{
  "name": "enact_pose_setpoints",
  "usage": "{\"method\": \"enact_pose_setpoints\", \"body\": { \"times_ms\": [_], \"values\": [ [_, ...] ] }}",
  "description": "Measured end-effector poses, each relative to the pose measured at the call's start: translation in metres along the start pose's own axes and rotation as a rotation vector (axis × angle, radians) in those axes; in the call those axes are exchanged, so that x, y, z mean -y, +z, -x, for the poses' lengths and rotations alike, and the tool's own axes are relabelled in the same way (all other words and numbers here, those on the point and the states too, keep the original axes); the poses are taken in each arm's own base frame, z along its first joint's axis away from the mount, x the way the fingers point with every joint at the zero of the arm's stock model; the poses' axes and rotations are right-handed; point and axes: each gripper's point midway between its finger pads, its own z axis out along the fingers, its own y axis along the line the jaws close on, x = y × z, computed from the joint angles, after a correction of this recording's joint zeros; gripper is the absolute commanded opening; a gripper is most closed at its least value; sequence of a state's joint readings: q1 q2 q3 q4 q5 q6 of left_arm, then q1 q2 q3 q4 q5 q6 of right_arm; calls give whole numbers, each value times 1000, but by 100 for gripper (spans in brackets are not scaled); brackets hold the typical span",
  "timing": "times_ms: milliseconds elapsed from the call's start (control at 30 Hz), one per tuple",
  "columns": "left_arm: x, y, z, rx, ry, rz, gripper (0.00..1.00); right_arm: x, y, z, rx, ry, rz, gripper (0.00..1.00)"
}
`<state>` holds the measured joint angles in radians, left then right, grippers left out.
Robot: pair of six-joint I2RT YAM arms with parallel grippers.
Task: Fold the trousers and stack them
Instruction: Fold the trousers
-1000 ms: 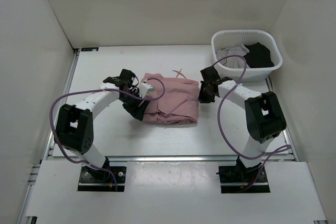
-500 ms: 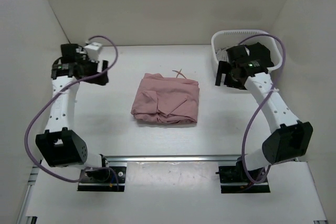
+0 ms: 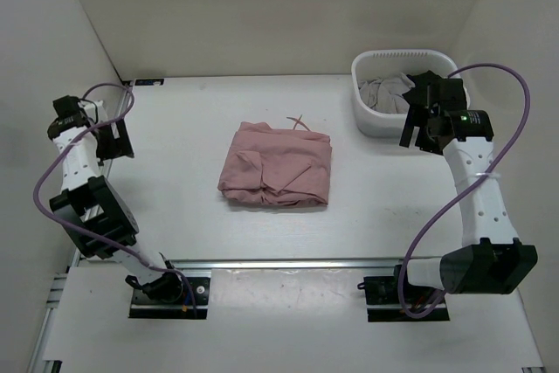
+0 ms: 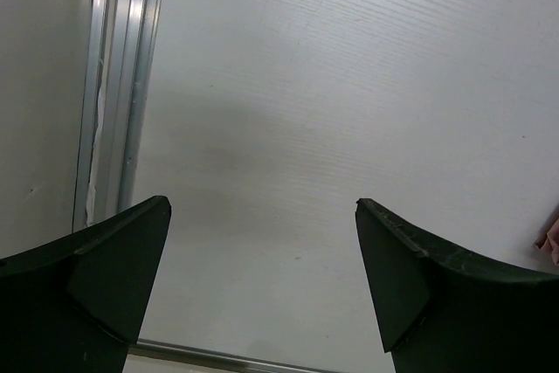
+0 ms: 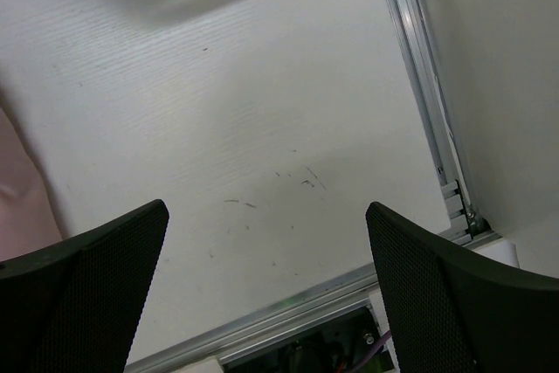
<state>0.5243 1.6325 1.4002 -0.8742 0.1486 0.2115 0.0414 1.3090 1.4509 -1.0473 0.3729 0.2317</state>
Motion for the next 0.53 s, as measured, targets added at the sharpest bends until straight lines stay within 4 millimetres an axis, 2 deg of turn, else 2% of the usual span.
{"method": "enact_pose_setpoints", "body": {
  "times_ms": [533],
  "values": [
    [-1, 1, -5, -4, -8, -8, 100, 4, -2, 2, 13, -9, -13, 99]
  ]
}}
